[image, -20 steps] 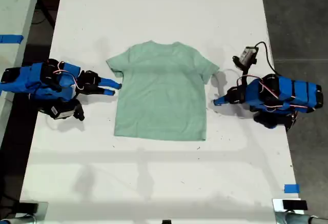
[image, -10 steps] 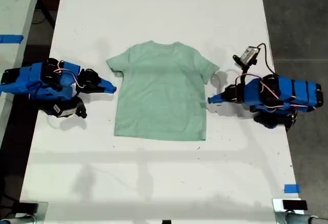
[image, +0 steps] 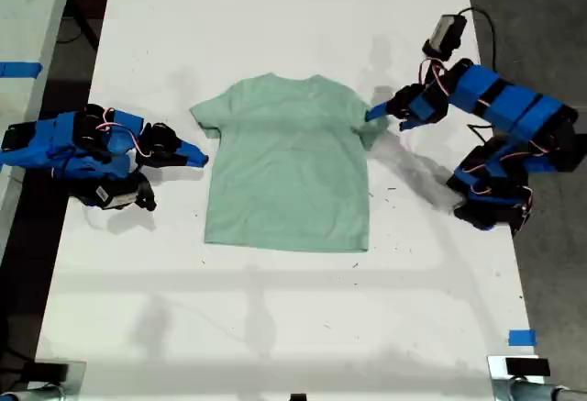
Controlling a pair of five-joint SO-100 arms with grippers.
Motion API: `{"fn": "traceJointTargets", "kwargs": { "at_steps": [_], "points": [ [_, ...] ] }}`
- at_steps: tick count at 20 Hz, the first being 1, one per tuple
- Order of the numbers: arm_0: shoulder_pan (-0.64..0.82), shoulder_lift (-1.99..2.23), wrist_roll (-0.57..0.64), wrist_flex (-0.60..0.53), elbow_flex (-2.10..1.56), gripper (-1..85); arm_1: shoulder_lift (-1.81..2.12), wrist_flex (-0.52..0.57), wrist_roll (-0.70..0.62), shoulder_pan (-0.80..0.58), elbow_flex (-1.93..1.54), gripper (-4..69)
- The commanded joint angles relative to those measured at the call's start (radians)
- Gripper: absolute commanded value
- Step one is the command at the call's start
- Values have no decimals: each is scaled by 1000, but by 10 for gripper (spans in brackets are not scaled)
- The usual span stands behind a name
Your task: Fold t shirt
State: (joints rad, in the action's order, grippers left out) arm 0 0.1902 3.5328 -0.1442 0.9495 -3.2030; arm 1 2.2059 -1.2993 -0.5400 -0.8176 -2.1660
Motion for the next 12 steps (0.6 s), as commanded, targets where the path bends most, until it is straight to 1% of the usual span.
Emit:
{"fn": "traceJointTargets", "kwargs": {
  "at_steps": [1,3,6,8,10,12],
  "points": [
    [-2,5,-11,-3,-17,-1,-115,181,-14,-78,-17,311],
    [-2,5,-11,-3,-17,-1,-198,285,8,-91,-51,299],
    [-2,5,-11,-3,-17,-1,-313,393,25,-66,-37,289],
    [-3,5,-11,-3,-17,-1,-368,434,41,-66,-29,277],
    [-5,5,-11,-3,-17,-1,-399,451,61,-64,-28,245],
    [-5,5,-11,-3,-17,-1,-403,451,74,-63,-25,177]
  ]
}}
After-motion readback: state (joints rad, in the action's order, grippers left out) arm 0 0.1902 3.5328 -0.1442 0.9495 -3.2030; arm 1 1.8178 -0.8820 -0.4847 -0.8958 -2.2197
